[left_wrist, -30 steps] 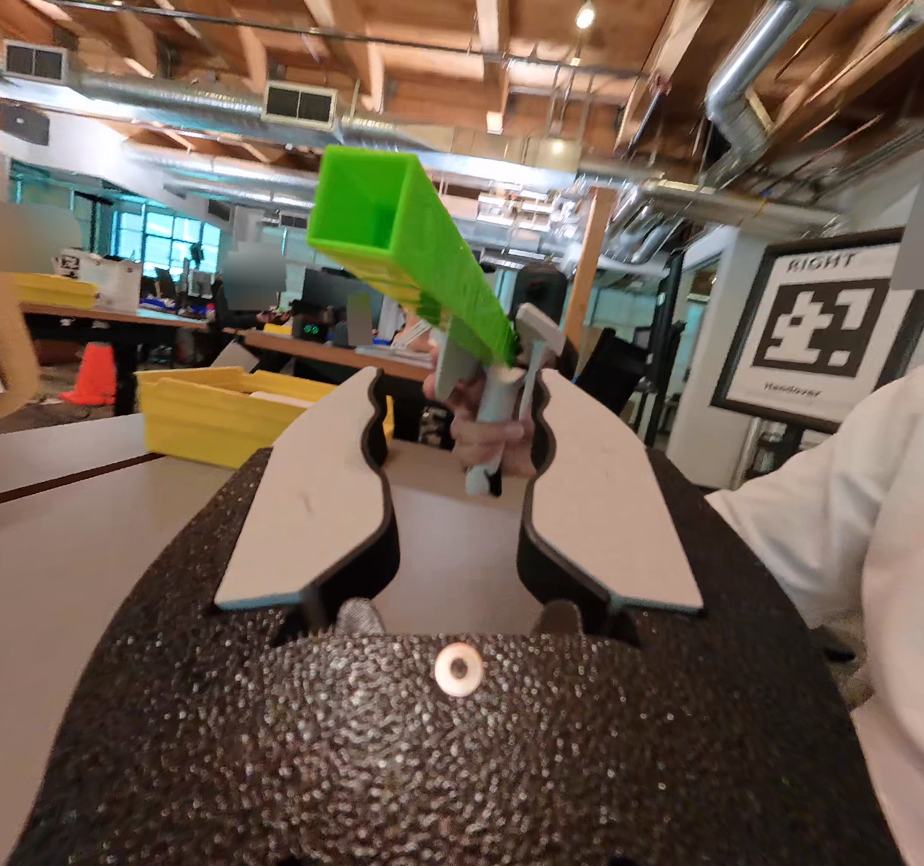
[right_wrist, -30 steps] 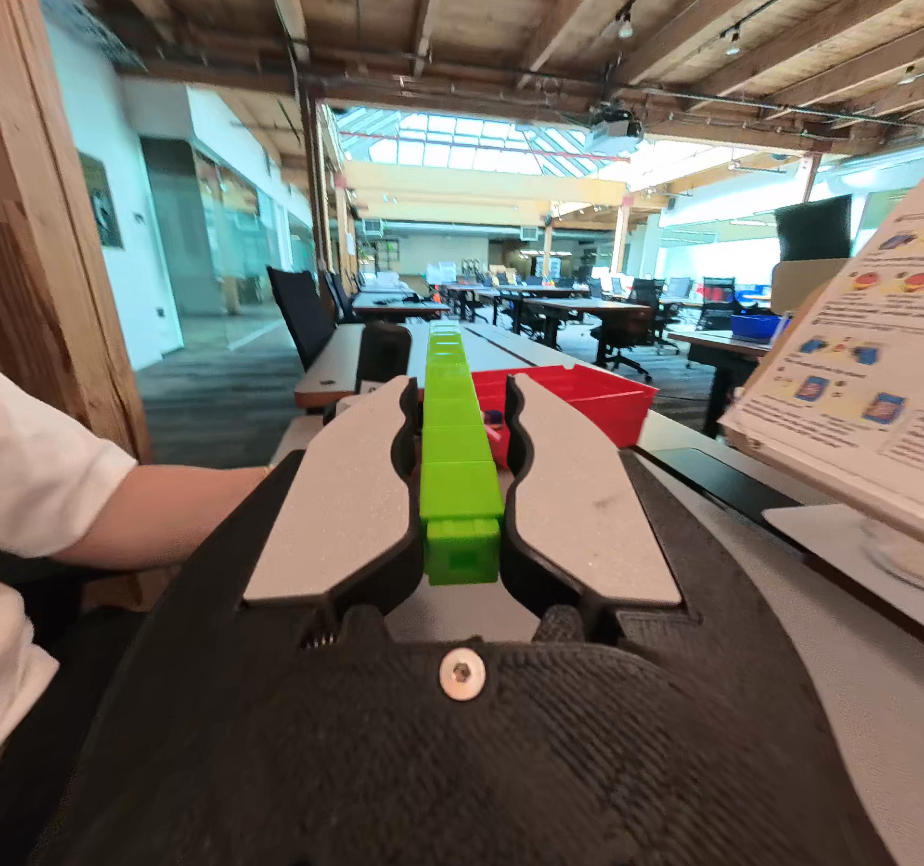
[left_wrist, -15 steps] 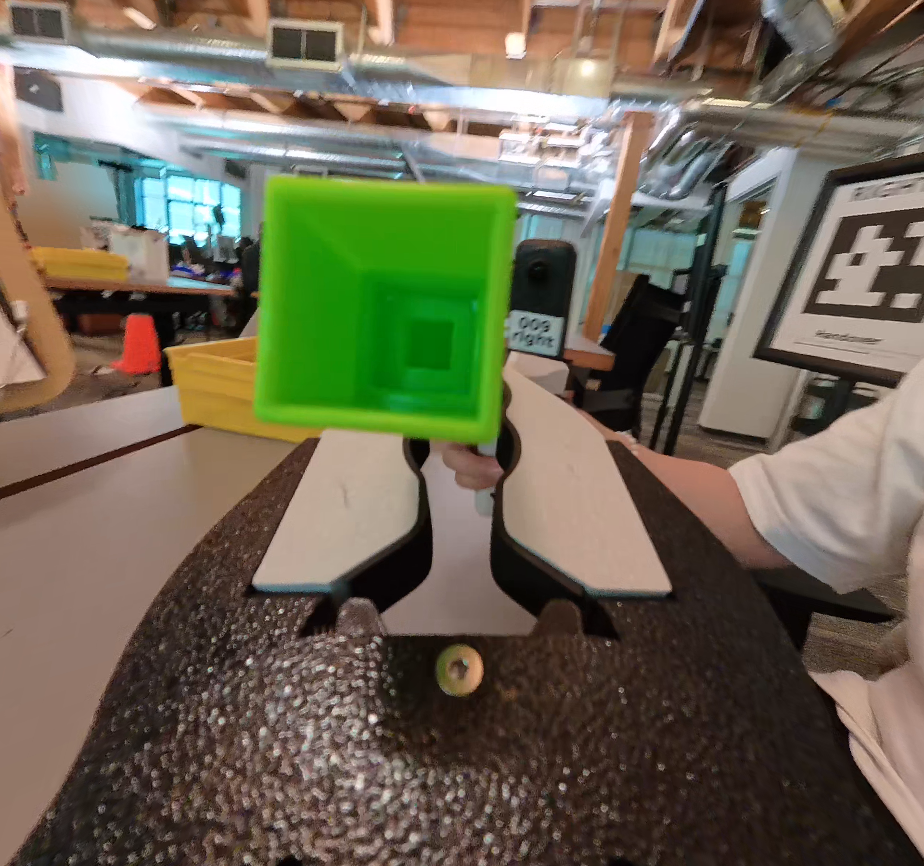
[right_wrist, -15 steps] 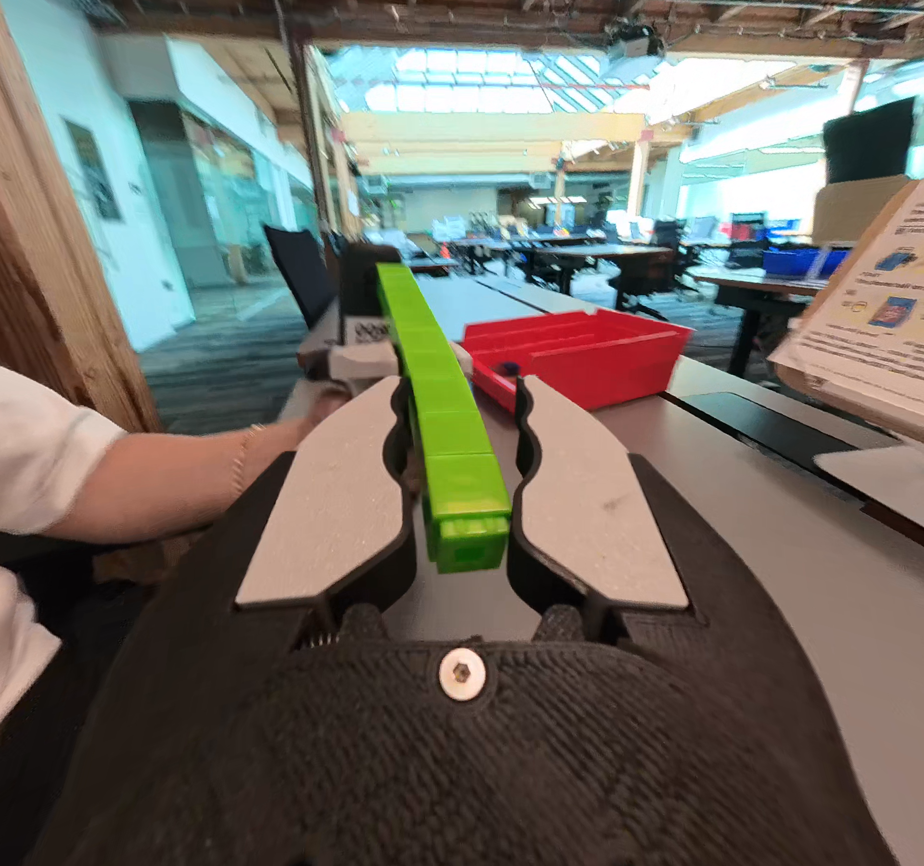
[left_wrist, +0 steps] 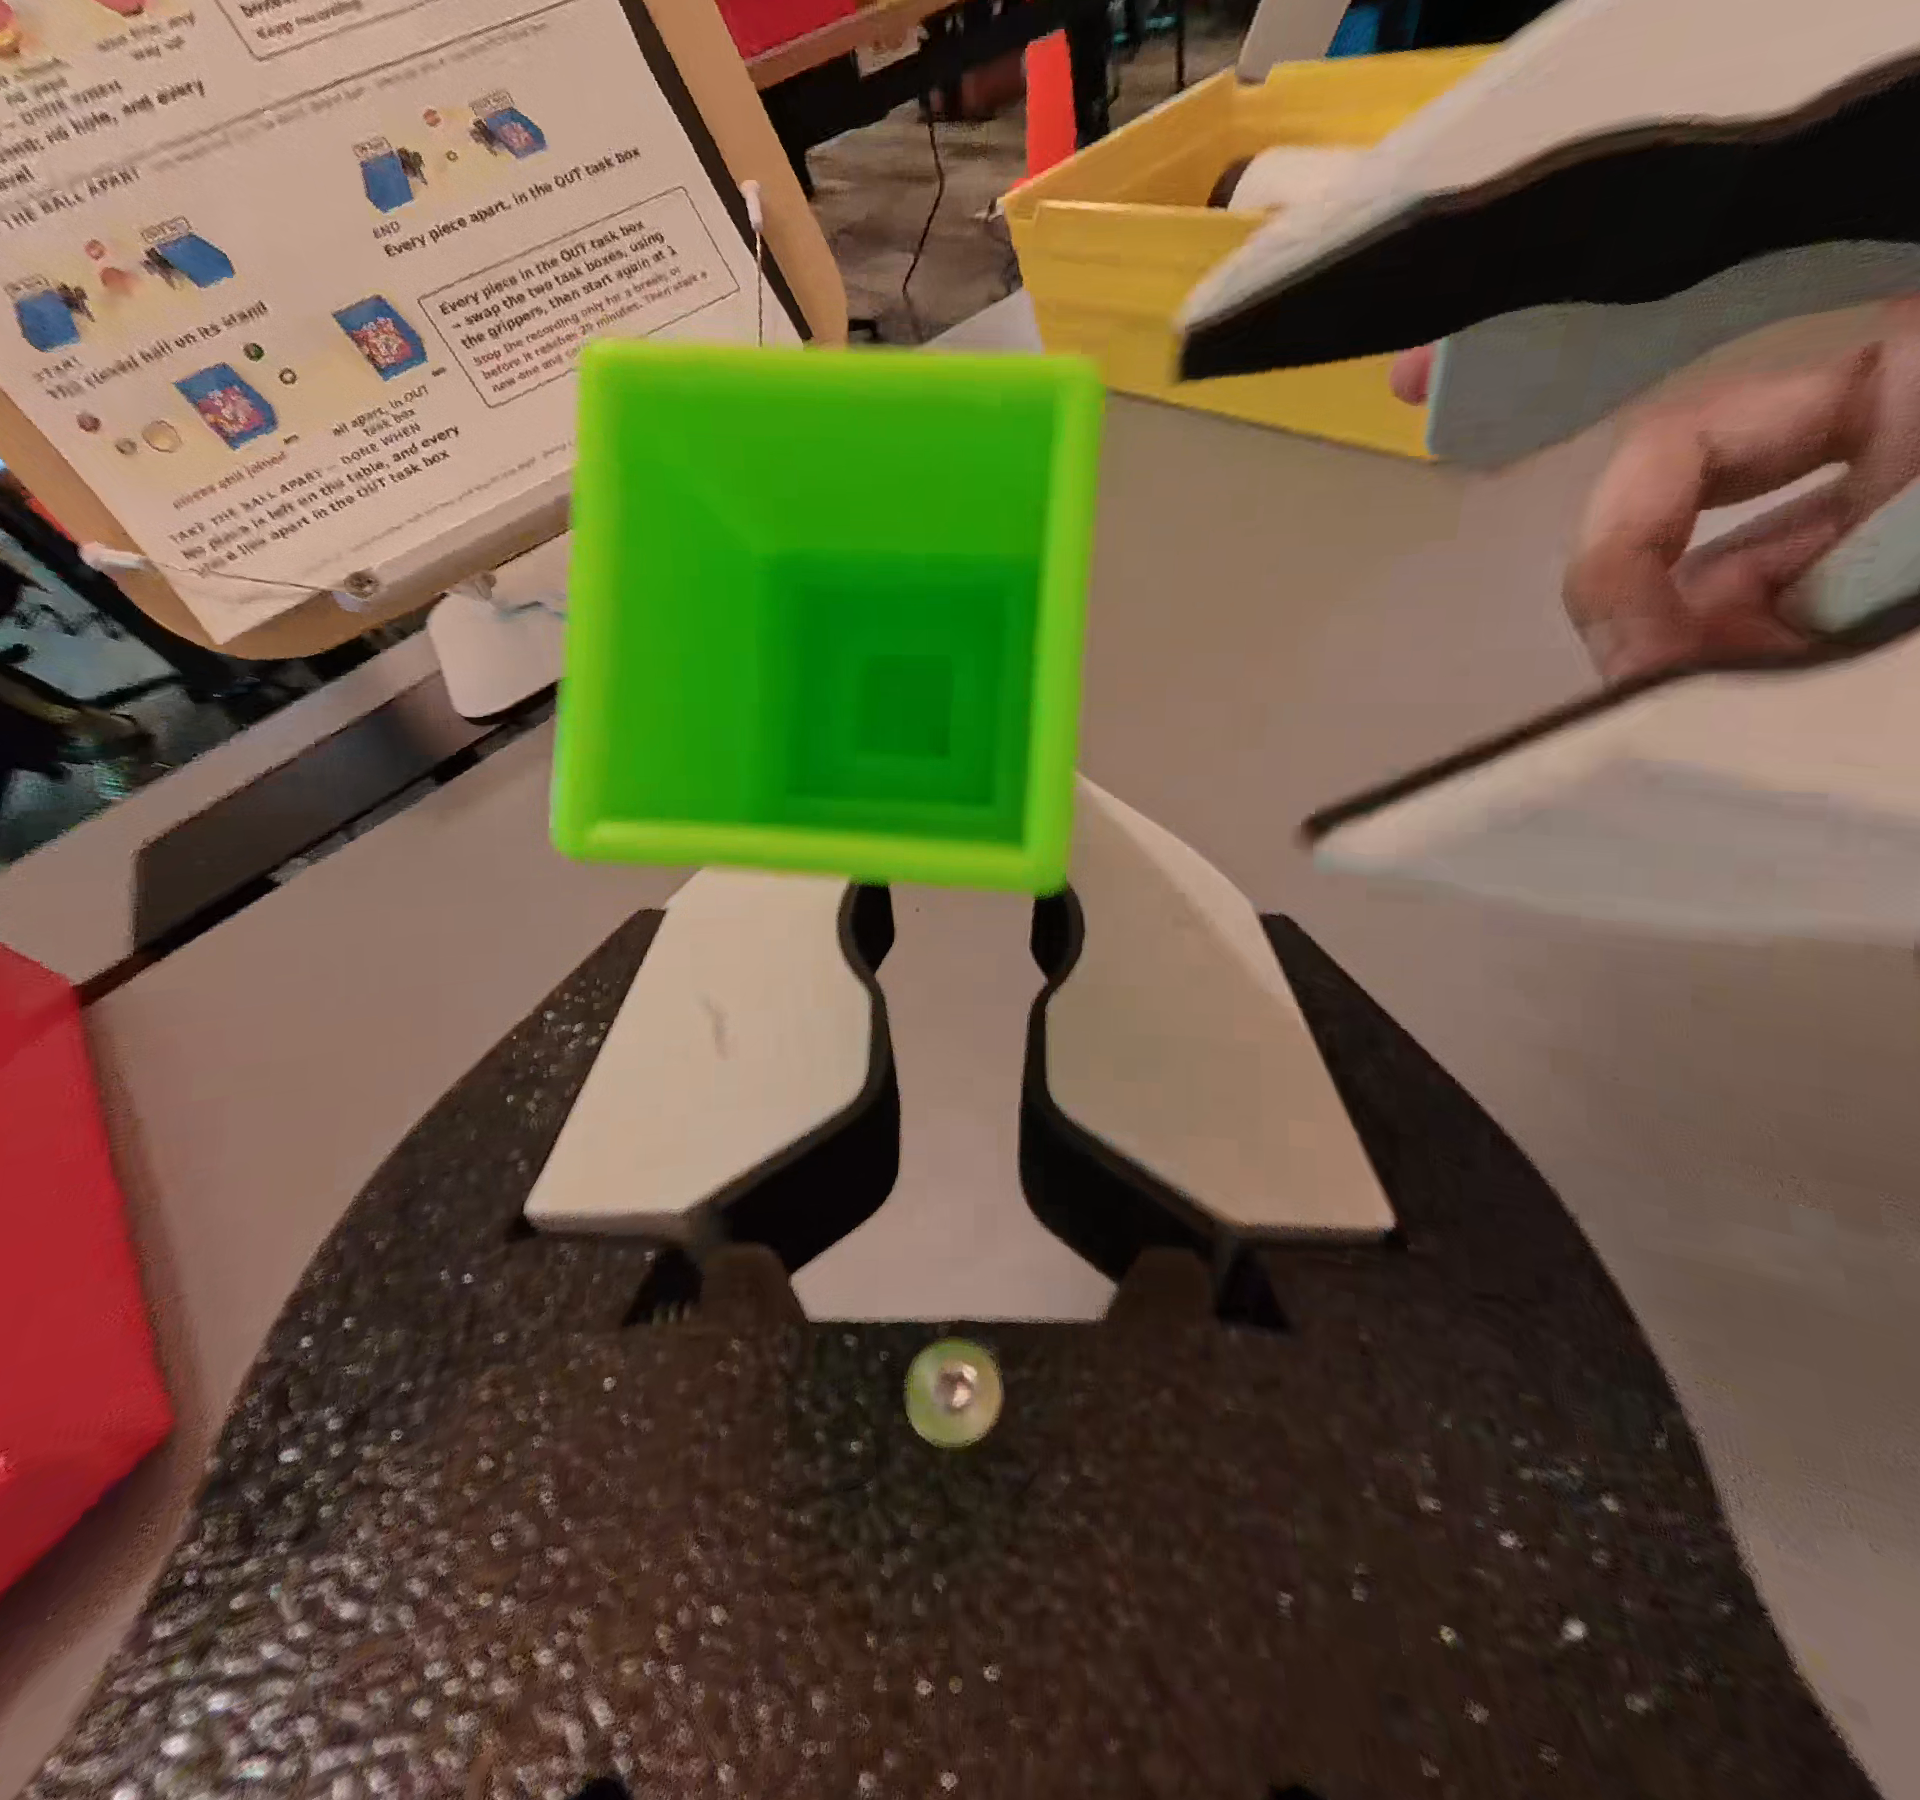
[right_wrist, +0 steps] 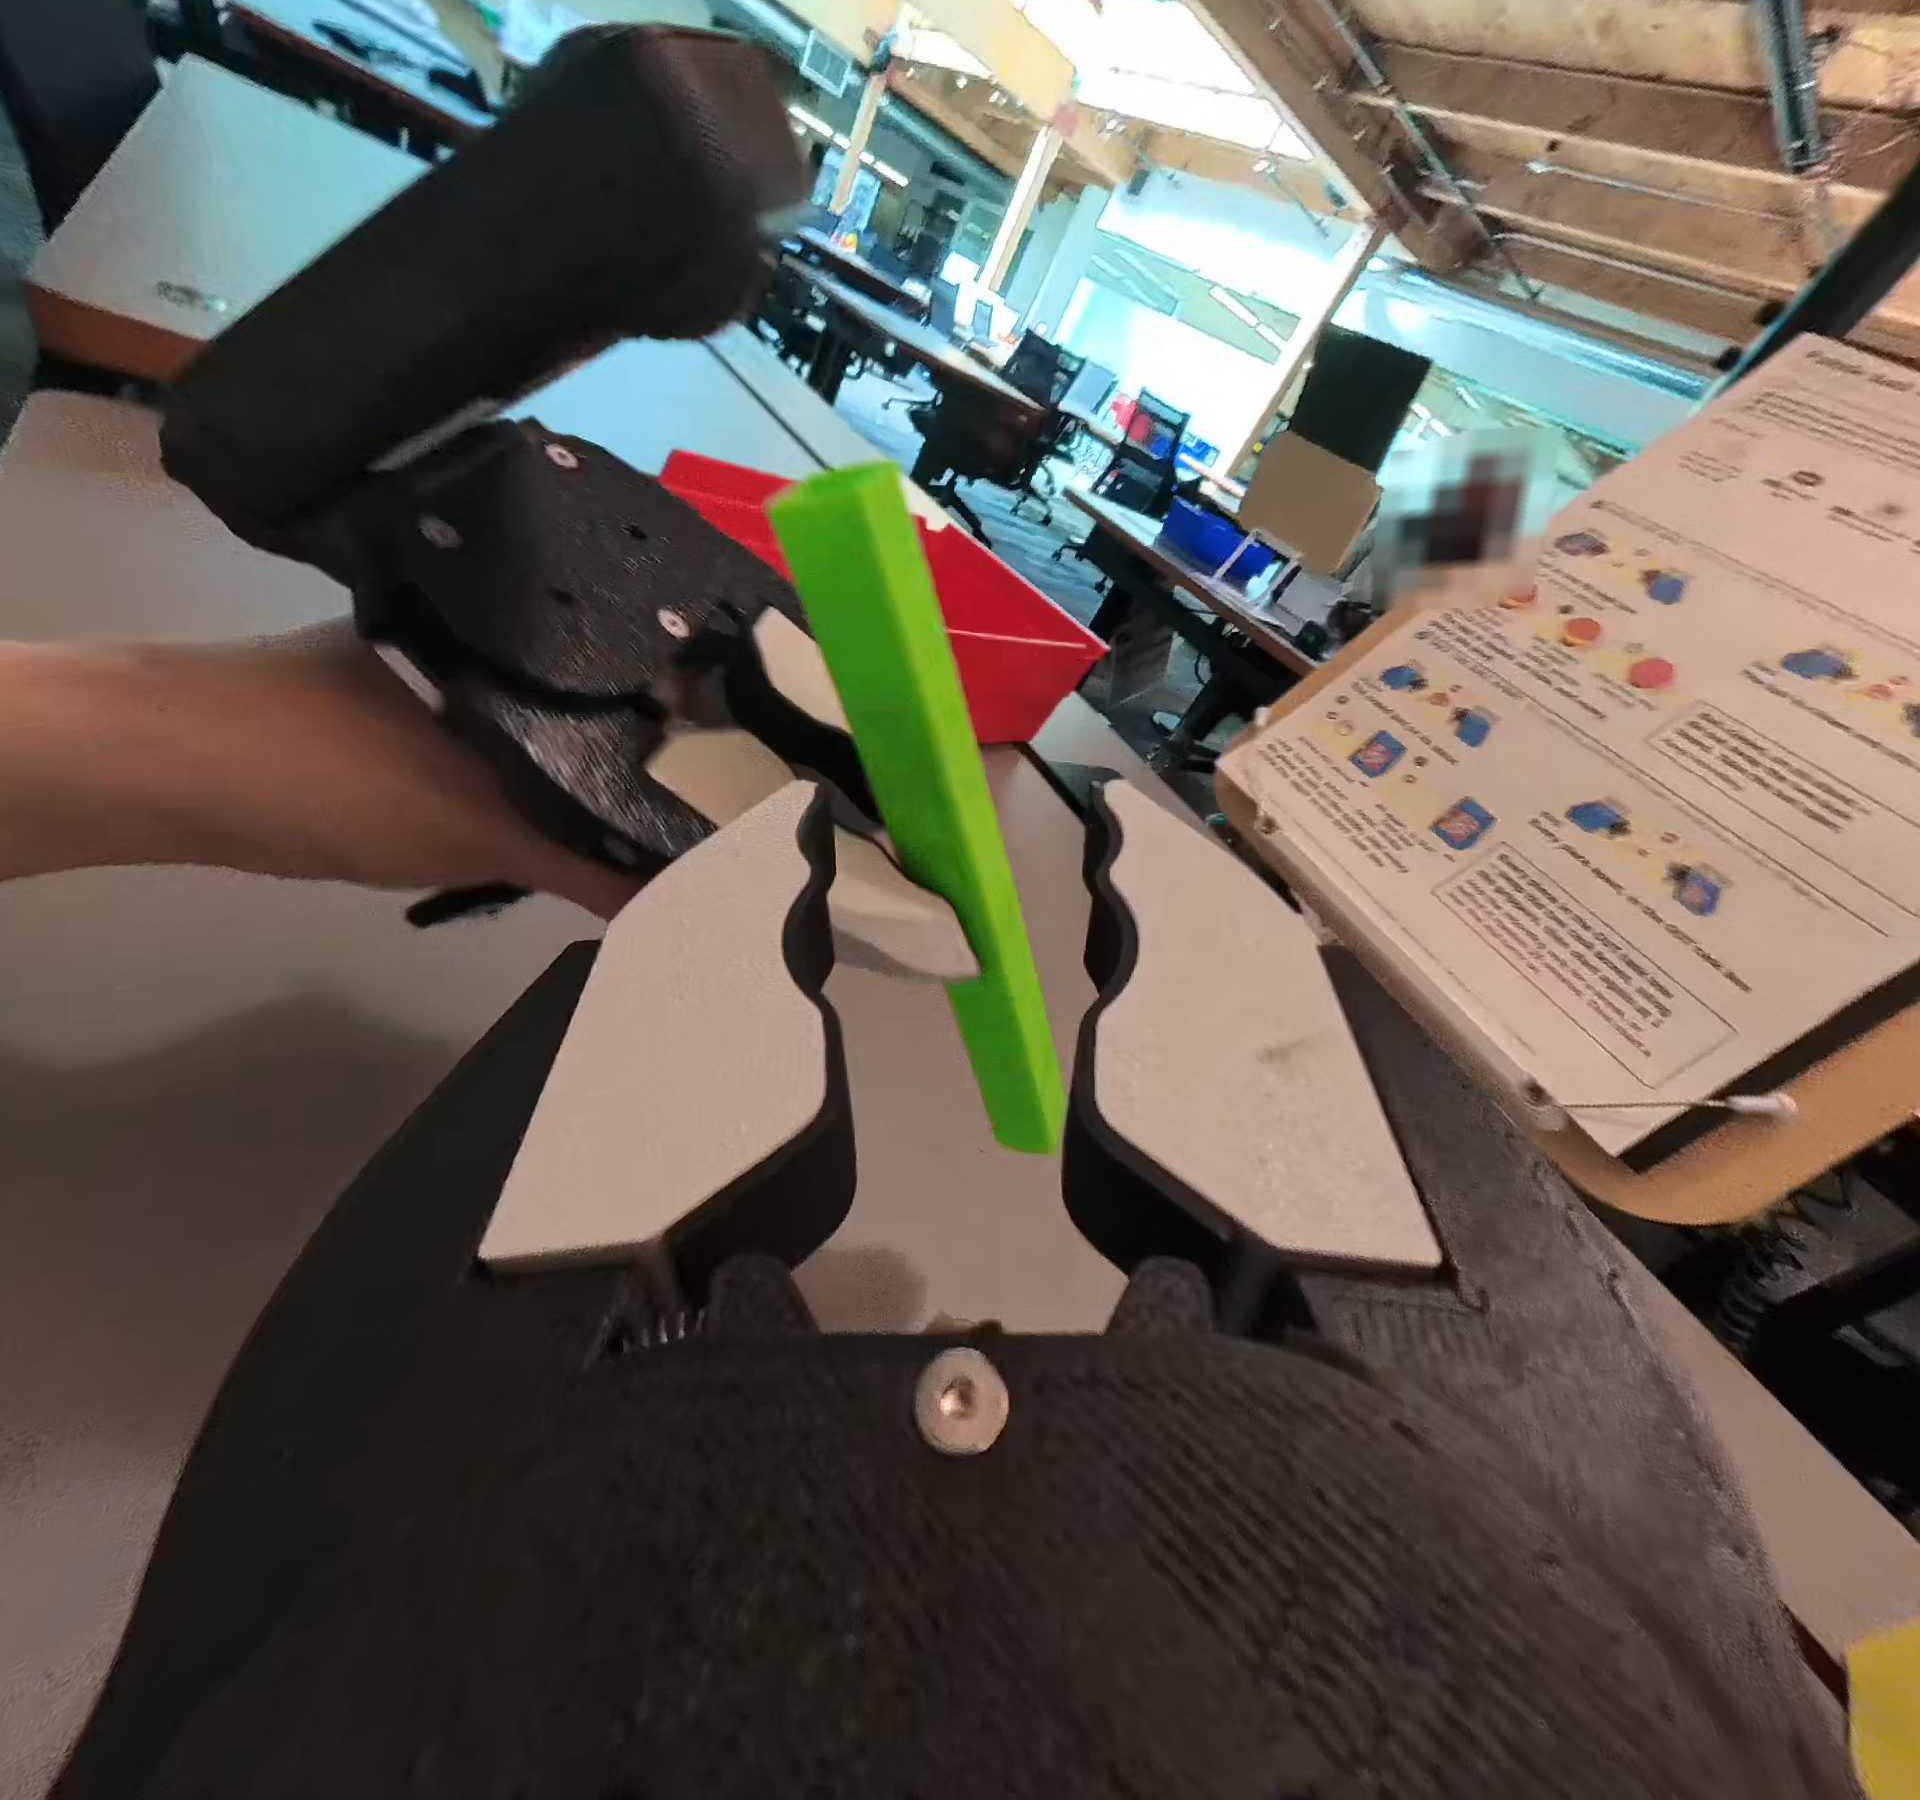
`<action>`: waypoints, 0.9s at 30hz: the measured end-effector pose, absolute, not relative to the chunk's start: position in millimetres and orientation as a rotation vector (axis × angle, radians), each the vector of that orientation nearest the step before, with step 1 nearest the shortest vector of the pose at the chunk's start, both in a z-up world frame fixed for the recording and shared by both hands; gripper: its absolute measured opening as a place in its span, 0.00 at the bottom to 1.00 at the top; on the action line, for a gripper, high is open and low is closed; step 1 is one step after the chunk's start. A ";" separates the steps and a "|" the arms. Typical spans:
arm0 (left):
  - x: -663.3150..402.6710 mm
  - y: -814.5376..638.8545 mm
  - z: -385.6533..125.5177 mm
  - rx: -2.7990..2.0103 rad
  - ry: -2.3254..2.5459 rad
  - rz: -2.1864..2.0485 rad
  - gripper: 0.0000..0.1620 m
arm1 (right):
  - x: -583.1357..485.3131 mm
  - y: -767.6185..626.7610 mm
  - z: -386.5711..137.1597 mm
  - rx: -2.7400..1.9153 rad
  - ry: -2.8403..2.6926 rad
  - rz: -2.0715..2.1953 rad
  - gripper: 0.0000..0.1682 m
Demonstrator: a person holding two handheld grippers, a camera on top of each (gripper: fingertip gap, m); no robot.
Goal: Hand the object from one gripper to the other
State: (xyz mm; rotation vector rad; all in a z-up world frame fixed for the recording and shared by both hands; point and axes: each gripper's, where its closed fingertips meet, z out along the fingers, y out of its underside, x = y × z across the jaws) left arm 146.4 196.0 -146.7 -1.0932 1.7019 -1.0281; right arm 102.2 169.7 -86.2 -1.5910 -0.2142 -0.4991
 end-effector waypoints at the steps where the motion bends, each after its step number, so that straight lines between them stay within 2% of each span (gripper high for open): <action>1: 147.1 193.0 -148.7 -1.069 1.704 -0.986 0.13 | 97.5 174.7 -87.7 -1.594 -0.220 -0.506 0.27; 7: 147.3 179.5 -151.5 -1.010 1.690 -0.949 0.13 | 103.1 183.7 -93.3 -1.583 -0.199 -0.629 0.22; 9: 147.3 177.5 -150.3 -1.010 1.688 -0.970 0.13 | 102.1 183.5 -93.9 -1.571 -0.223 -0.639 0.14; 15: 148.4 170.8 -148.6 -0.955 1.691 -1.069 0.13 | 109.1 178.6 -92.0 -1.578 -0.216 -0.621 0.13; 17: 145.5 163.7 -137.4 -0.854 1.670 -1.172 0.14 | 110.8 170.9 -79.7 -1.530 -0.166 -0.520 0.13; 20: 137.7 155.4 -127.5 -0.727 1.688 -1.365 0.29 | 119.4 153.5 -58.3 -1.451 -0.075 -0.331 0.13; 21: 134.0 152.8 -127.9 -0.701 1.726 -1.434 0.31 | 122.9 146.6 -51.0 -1.417 -0.035 -0.248 0.13; 27: 121.3 162.8 -113.7 -0.539 1.565 -1.697 0.29 | 163.2 99.8 -16.5 -1.049 0.329 0.272 0.12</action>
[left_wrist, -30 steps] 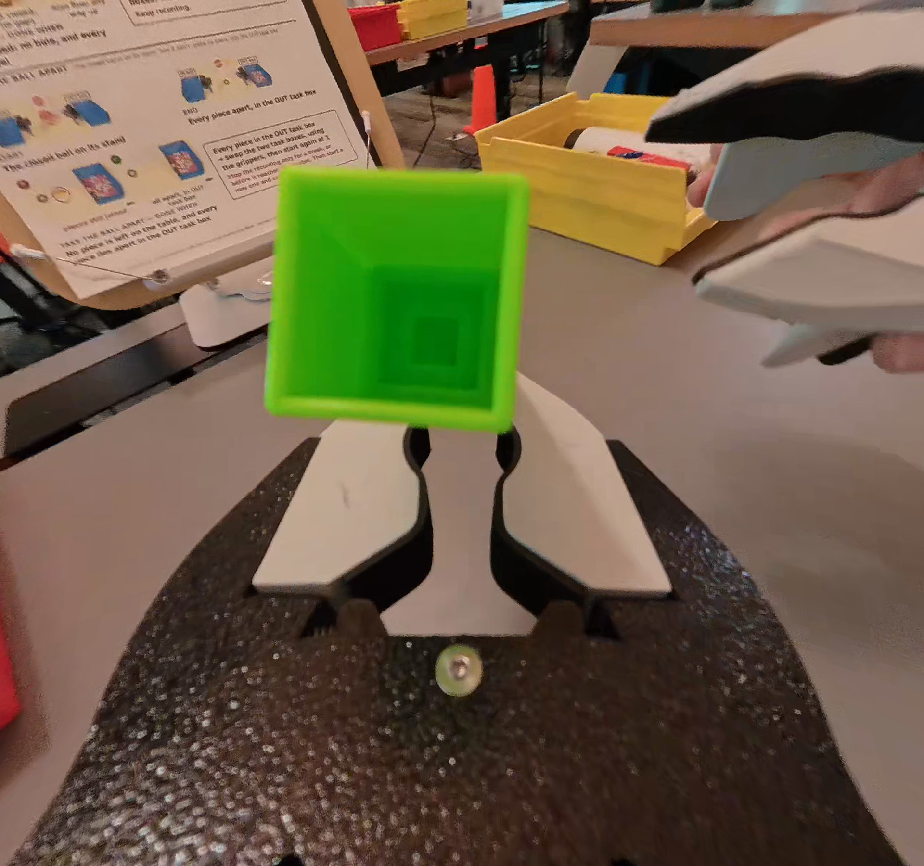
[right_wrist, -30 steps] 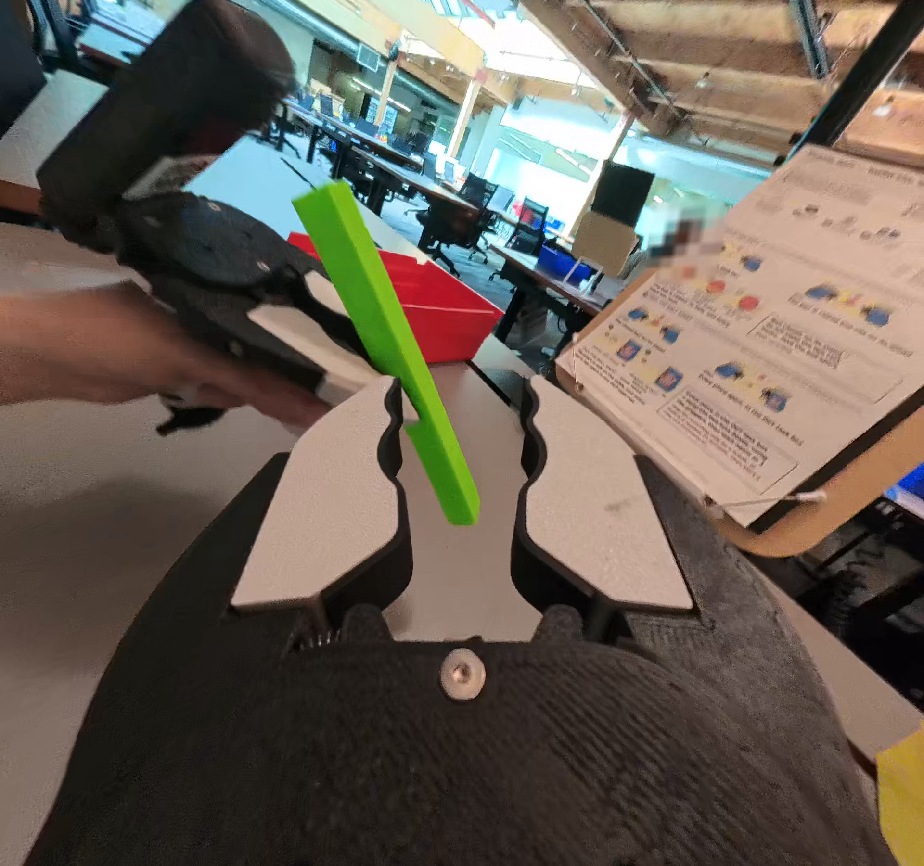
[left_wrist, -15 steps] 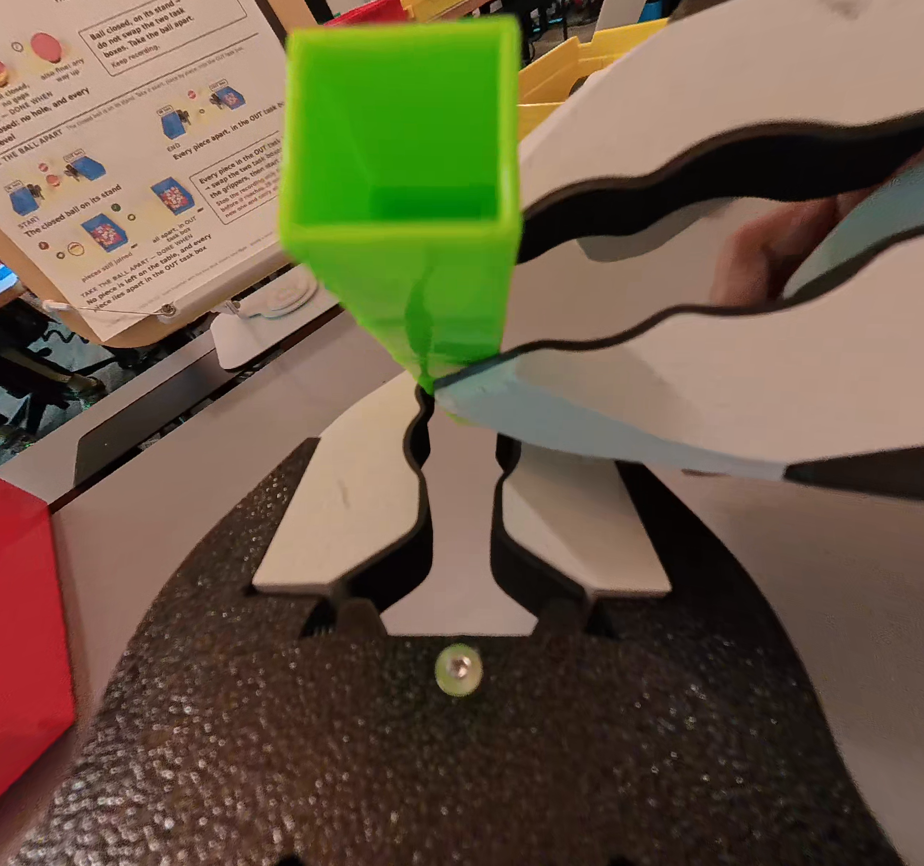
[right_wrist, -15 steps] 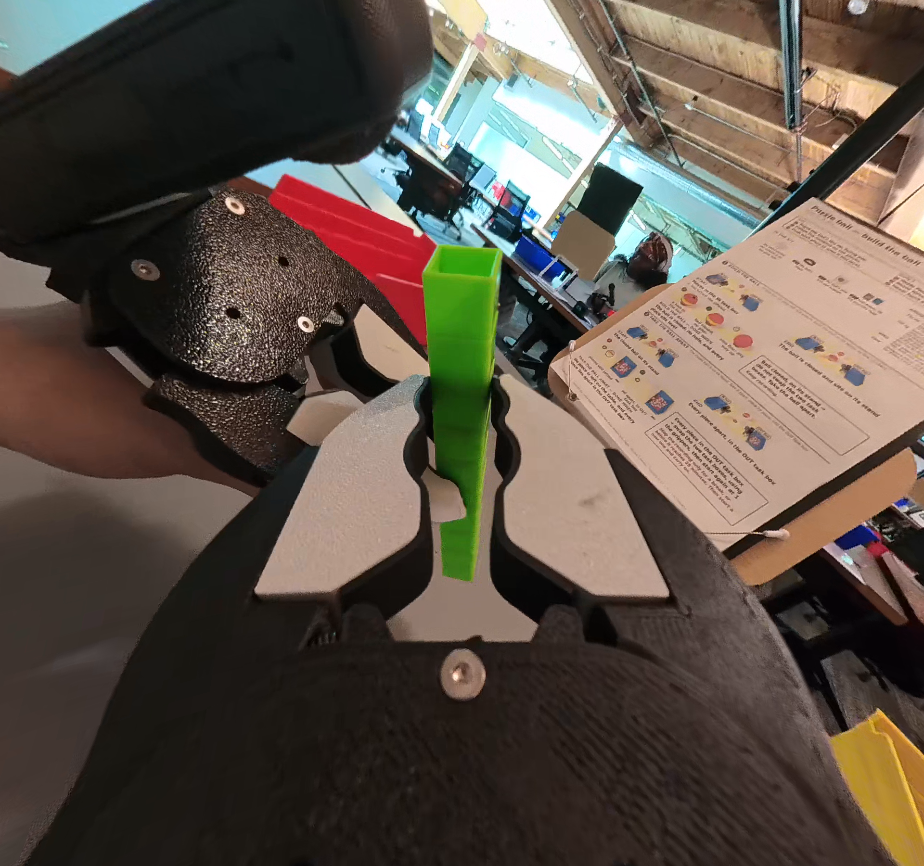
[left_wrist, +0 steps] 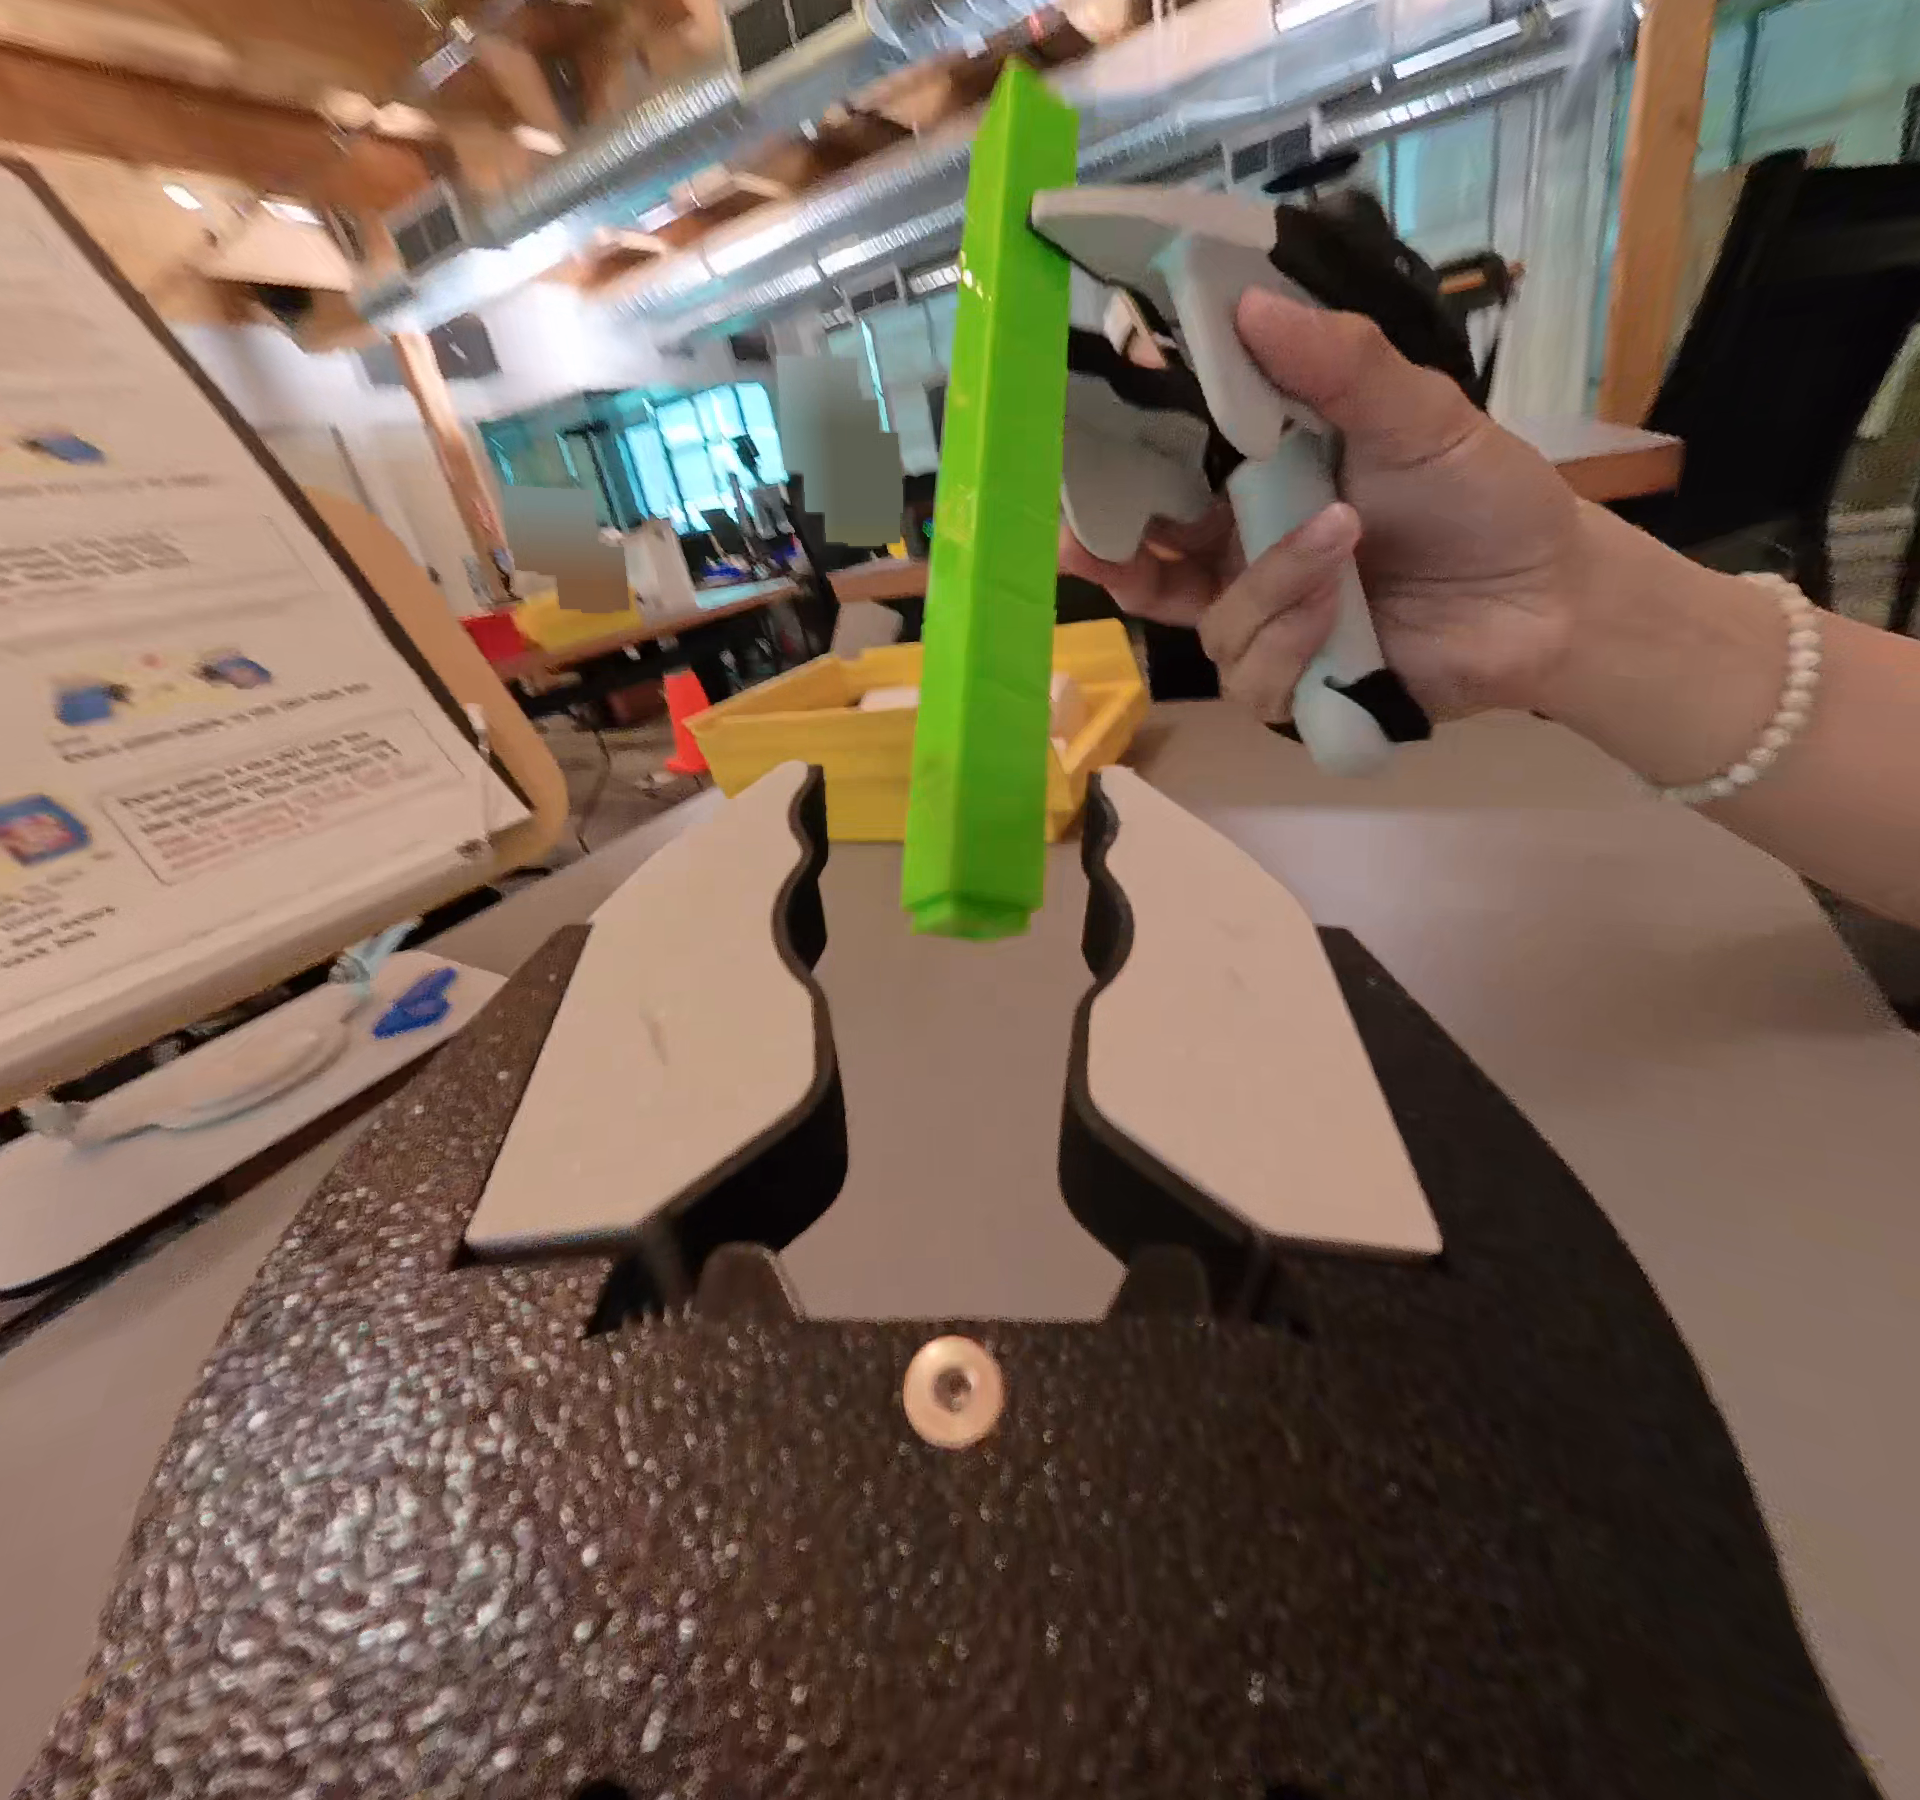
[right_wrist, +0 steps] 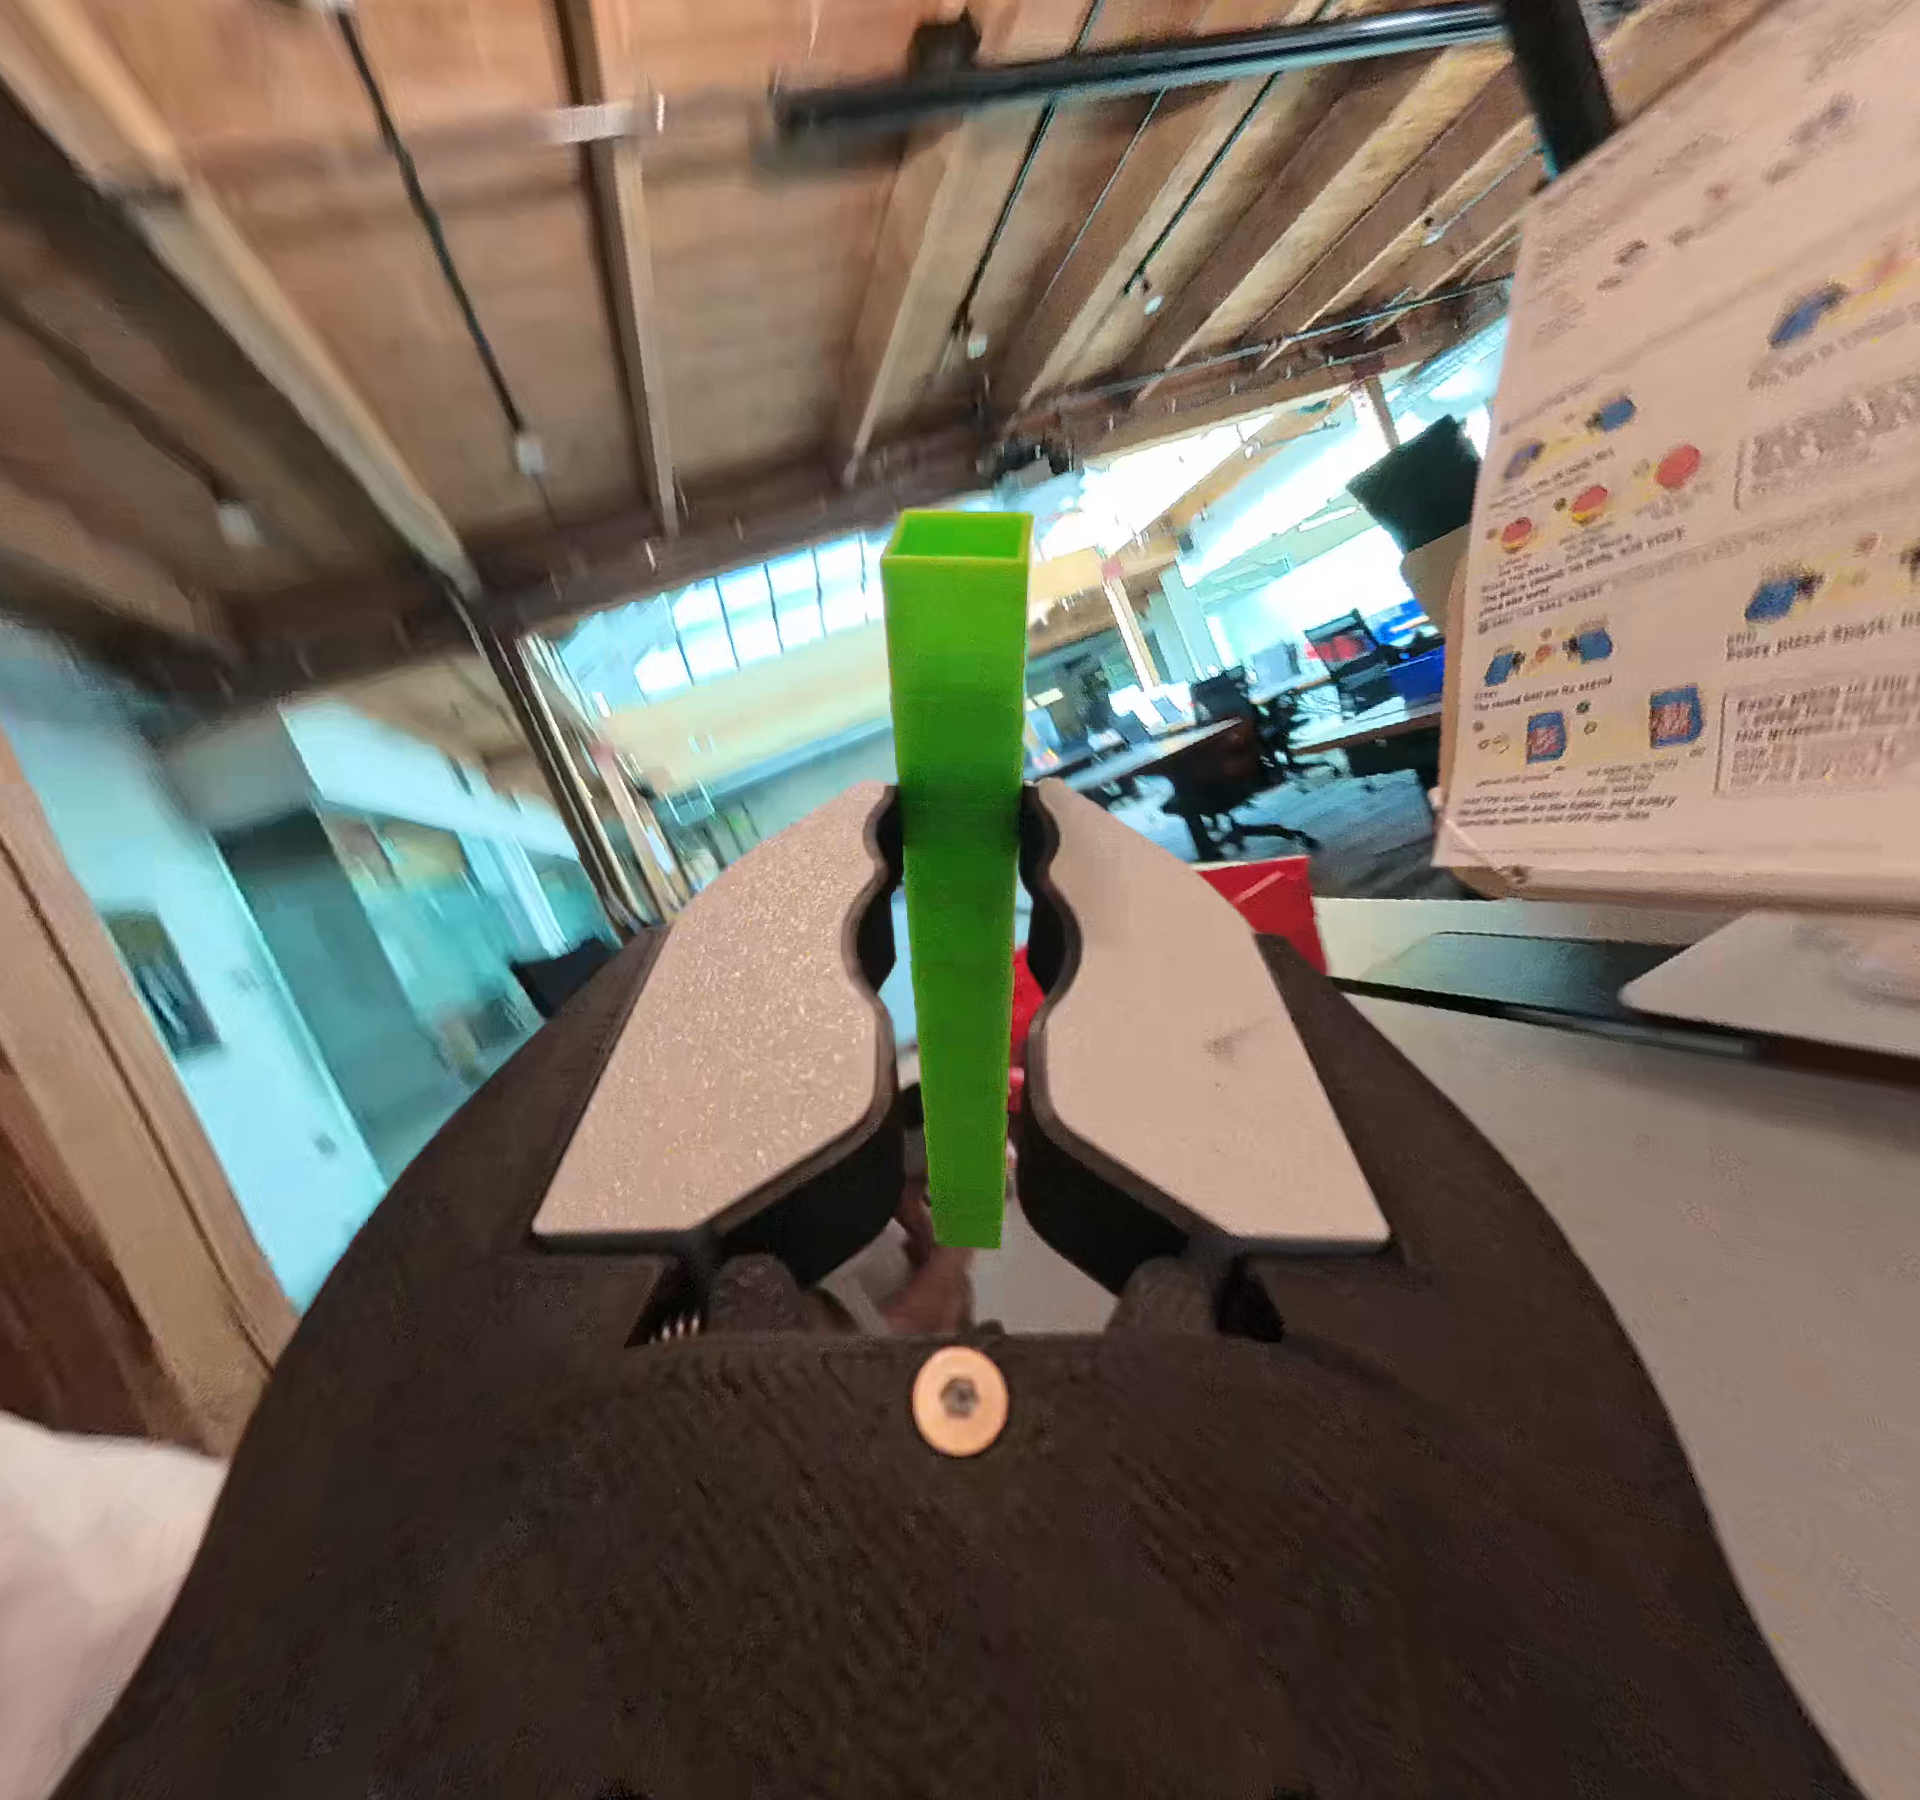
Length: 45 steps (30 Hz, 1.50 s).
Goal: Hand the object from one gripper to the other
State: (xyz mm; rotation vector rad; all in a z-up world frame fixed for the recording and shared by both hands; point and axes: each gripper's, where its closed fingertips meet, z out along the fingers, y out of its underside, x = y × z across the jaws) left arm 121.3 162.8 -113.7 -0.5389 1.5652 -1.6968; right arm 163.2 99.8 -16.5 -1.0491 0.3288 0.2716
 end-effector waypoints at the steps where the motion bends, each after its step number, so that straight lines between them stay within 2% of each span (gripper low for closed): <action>1: 121.2 164.5 -111.6 -0.524 1.515 -1.697 0.29 | 170.2 95.6 -17.4 -0.997 0.383 0.341 0.12; 6: 120.2 155.0 -108.7 -0.410 1.408 -1.558 0.27 | 190.6 96.7 -38.9 -0.842 0.617 0.600 0.12; 9: 114.7 150.3 -102.6 -0.321 1.336 -1.445 0.14 | 191.9 102.3 -47.5 -0.819 0.684 0.664 0.12; 16: 112.8 155.5 -91.5 -0.372 1.353 -1.437 0.13 | 193.9 106.3 -58.2 -0.922 0.620 0.649 0.13; 17: 113.8 159.7 -88.9 -0.418 1.358 -1.467 0.13 | 193.7 108.4 -61.8 -0.975 0.578 0.614 0.18; 19: 115.9 170.5 -82.9 -0.529 1.368 -1.559 0.13 | 195.5 112.2 -68.6 -1.073 0.529 0.518 0.36; 20: 116.2 175.6 -79.9 -0.584 1.377 -1.621 0.13 | 193.9 113.1 -68.0 -1.109 0.477 0.461 0.42; 22: 117.5 185.2 -76.3 -0.730 1.411 -1.775 0.13 | 187.0 115.9 -71.3 -1.219 0.310 0.280 0.46; 24: 113.8 188.9 -72.6 -0.856 1.475 -1.977 0.13 | 185.5 119.7 -86.7 -1.361 0.129 0.005 0.60; 25: 111.5 191.5 -70.9 -0.911 1.494 -2.062 0.13 | 185.4 119.9 -94.1 -1.408 0.024 -0.153 0.62; 27: 107.8 196.3 -71.9 -1.001 1.542 -2.161 0.13 | 185.1 114.3 -92.9 -1.360 -0.148 -0.462 0.62; 28: 107.8 199.5 -75.3 -1.052 1.568 -2.171 0.13 | 183.2 111.1 -90.5 -1.324 -0.213 -0.571 0.58; 34: 100.3 203.5 -88.2 -1.182 1.705 -2.290 0.13 | 175.9 112.1 -105.3 -1.396 -0.492 -0.896 0.59; 36: 98.1 202.6 -90.8 -1.198 1.734 -2.335 0.13 | 163.6 112.7 -105.4 -1.374 -0.587 -0.926 0.54; 40: 94.2 198.9 -101.1 -1.207 1.822 -2.395 0.13 | 136.9 115.6 -104.2 -1.342 -0.679 -0.808 0.34; 45: 92.7 199.3 -106.4 -1.221 1.828 -2.523 0.13 | 120.9 119.0 -111.7 -1.373 -0.749 -0.700 0.20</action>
